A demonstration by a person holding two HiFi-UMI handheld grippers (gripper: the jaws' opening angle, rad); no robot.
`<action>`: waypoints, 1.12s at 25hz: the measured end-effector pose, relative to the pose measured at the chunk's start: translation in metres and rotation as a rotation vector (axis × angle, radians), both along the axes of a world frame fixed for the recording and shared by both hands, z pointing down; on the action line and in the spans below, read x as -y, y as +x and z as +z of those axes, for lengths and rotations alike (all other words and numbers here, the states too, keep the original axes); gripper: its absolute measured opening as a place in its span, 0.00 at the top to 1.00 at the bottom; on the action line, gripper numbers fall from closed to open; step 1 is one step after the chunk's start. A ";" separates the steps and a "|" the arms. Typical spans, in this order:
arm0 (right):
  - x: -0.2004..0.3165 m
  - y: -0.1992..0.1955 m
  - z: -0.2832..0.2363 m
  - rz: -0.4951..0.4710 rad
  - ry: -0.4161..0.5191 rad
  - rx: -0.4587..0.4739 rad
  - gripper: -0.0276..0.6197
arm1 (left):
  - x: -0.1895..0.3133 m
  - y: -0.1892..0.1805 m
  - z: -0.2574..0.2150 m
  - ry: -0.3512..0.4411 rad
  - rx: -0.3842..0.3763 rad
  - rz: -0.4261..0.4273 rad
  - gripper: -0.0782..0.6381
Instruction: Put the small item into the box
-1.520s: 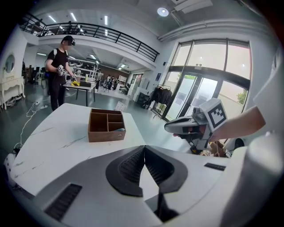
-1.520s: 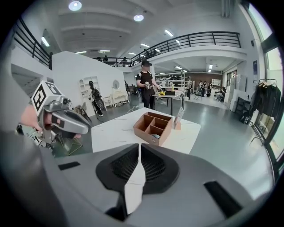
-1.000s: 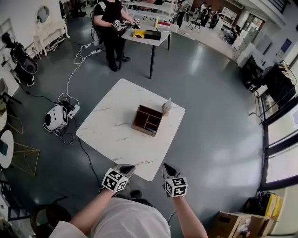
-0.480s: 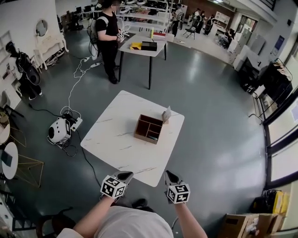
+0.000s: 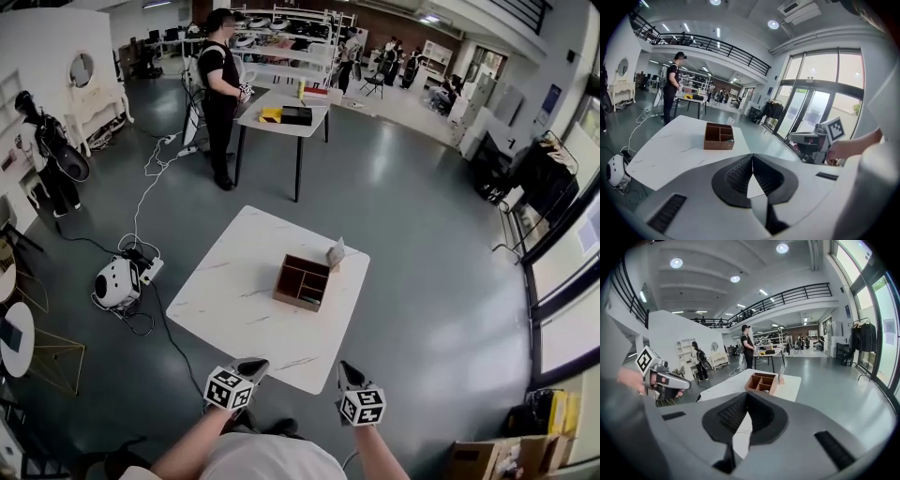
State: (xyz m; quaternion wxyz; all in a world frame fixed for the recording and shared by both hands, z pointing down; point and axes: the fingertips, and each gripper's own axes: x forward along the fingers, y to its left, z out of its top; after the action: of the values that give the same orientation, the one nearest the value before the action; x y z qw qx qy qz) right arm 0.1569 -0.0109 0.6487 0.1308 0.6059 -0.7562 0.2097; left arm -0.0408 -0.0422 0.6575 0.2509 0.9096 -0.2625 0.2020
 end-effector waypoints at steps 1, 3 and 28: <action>0.000 -0.001 -0.001 -0.003 0.003 -0.004 0.92 | 0.001 -0.001 0.000 0.002 0.000 0.003 0.87; 0.002 -0.004 -0.004 -0.009 0.006 -0.012 0.92 | 0.005 -0.002 -0.002 0.004 -0.003 0.004 0.87; 0.009 -0.008 -0.008 0.015 0.014 -0.014 0.92 | 0.024 -0.006 -0.008 0.013 -0.029 -0.007 0.87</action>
State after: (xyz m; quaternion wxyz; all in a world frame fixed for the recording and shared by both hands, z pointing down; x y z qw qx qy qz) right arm 0.1487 -0.0200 0.6405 0.1302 0.6139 -0.7521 0.2012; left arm -0.0468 -0.0661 0.6492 0.2494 0.9131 -0.2634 0.1863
